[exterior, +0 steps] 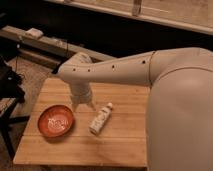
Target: Place the bottle in the ceramic bowl
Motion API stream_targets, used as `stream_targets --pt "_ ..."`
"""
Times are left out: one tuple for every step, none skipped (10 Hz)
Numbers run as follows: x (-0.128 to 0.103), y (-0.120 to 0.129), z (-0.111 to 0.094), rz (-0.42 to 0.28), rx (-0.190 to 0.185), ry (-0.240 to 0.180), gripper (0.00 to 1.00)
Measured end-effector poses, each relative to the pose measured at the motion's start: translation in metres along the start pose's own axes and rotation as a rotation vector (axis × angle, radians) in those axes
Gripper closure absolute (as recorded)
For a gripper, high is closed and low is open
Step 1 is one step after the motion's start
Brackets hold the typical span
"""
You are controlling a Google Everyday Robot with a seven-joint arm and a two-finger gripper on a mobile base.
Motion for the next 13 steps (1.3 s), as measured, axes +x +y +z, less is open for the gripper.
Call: stream_targets --pt "0.0 0.0 0.0 0.0 0.0 0.0 0.35" --pt "0.0 0.0 0.0 0.0 0.0 0.0 0.35" --pt "0.0 0.0 0.0 0.0 0.0 0.0 0.35" --pt "0.0 0.0 0.0 0.0 0.0 0.0 0.35" --pt "0.0 0.0 0.0 0.0 0.0 0.0 0.35" --pt "0.0 0.0 0.0 0.002 -0.001 0.001 0.35" --pt "-0.001 -0.003 0.003 0.012 -0.003 0.007 0.35" --pt "-0.003 -0.008 0.009 0.023 -0.005 0.012 0.35" --pt "-0.006 -0.014 0.022 0.044 -0.013 0.02 0.35" --pt "-0.009 -0.022 0.042 0.068 -0.018 0.03 0.35" --pt "-0.012 -0.028 0.058 0.084 -0.021 0.037 0.35" --pt "-0.017 -0.038 0.081 0.11 -0.025 0.049 0.35" --pt "-0.021 -0.049 0.095 0.131 -0.019 0.059 0.35"
